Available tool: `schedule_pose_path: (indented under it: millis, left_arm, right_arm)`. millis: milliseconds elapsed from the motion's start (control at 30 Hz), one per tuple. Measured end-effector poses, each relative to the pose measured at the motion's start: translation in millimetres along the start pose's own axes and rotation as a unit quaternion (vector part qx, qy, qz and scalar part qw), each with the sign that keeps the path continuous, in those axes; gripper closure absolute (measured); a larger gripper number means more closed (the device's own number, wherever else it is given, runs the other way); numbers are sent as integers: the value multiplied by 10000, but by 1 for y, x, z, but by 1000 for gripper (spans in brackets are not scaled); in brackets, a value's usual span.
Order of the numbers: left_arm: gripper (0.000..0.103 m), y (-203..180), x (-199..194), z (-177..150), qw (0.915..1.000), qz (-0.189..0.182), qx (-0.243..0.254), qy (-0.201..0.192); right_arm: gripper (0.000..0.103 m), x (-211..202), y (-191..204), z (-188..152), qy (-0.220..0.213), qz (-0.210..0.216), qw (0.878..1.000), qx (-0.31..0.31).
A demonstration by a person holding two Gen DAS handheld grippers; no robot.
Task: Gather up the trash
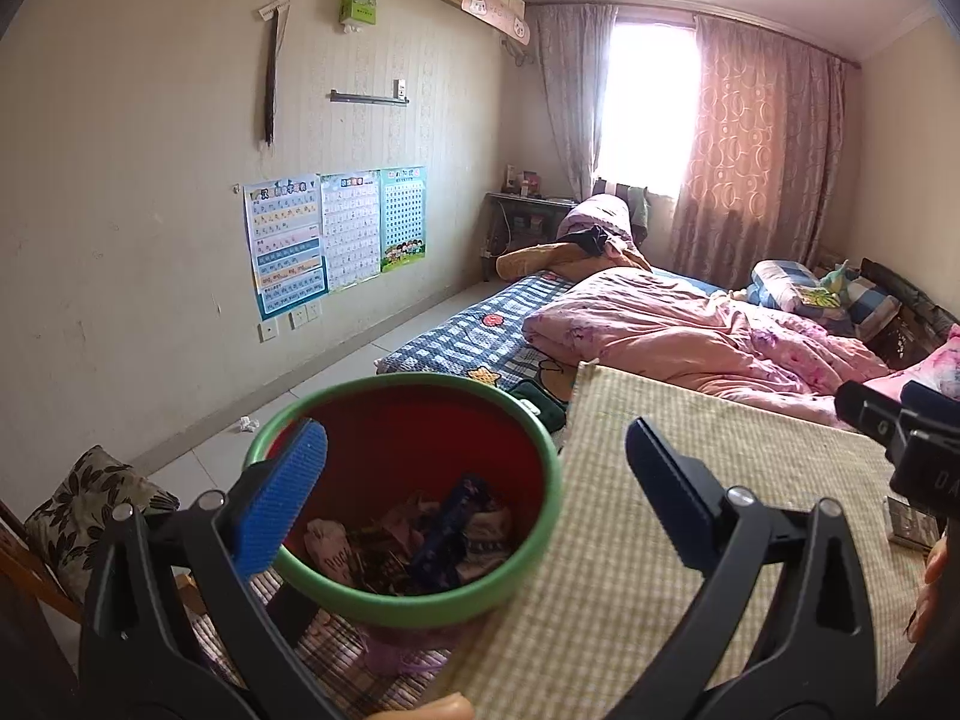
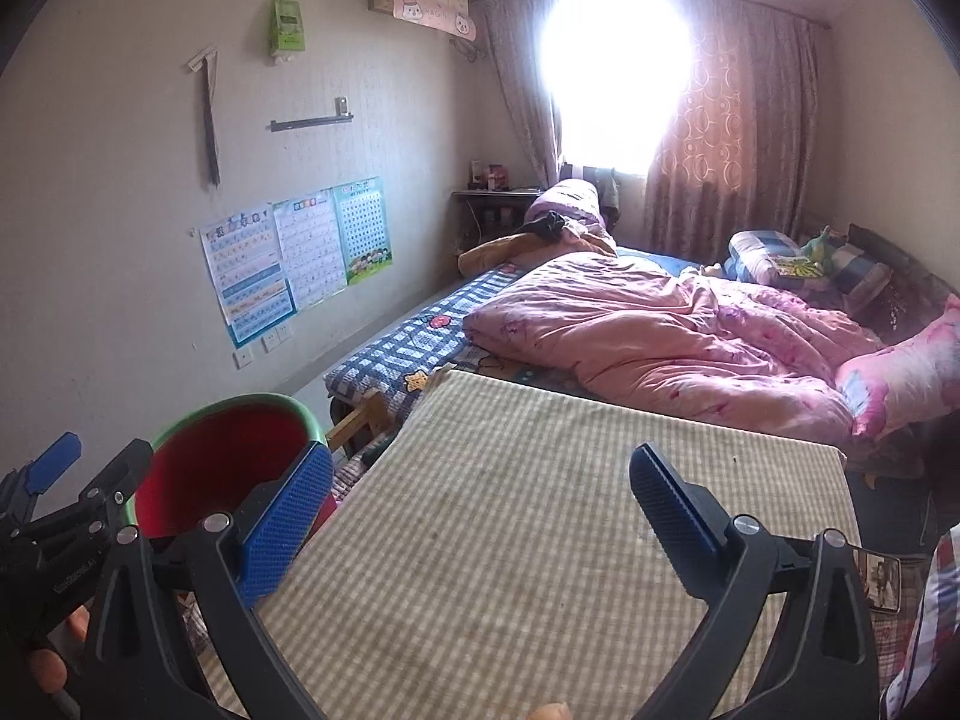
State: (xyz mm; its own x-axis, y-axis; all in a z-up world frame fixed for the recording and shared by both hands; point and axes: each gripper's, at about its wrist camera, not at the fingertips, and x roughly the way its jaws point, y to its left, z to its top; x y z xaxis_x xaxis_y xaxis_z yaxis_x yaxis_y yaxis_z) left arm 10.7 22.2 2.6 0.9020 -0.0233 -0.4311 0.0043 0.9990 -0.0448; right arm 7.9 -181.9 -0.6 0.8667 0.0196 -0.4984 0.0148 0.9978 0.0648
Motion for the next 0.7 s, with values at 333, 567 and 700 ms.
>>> schedule_pose_path:
  millis: [333, 567, 700]
  left_arm:
    - [5, -27, -15, -4, 10000, 48, -28, 16]
    - [5, -35, -16, -6, 9999, 53, -84, 76]
    - [5, -40, -16, -5, 9999, 30, -60, 79]
  right_arm:
    - [7, -15, -20, -1, -11, 320, 9995, 23]
    - [7, -17, -28, -1, 1, 401, 9992, 31]
    - [7, -17, -33, -2, 24, 405, 9992, 47]
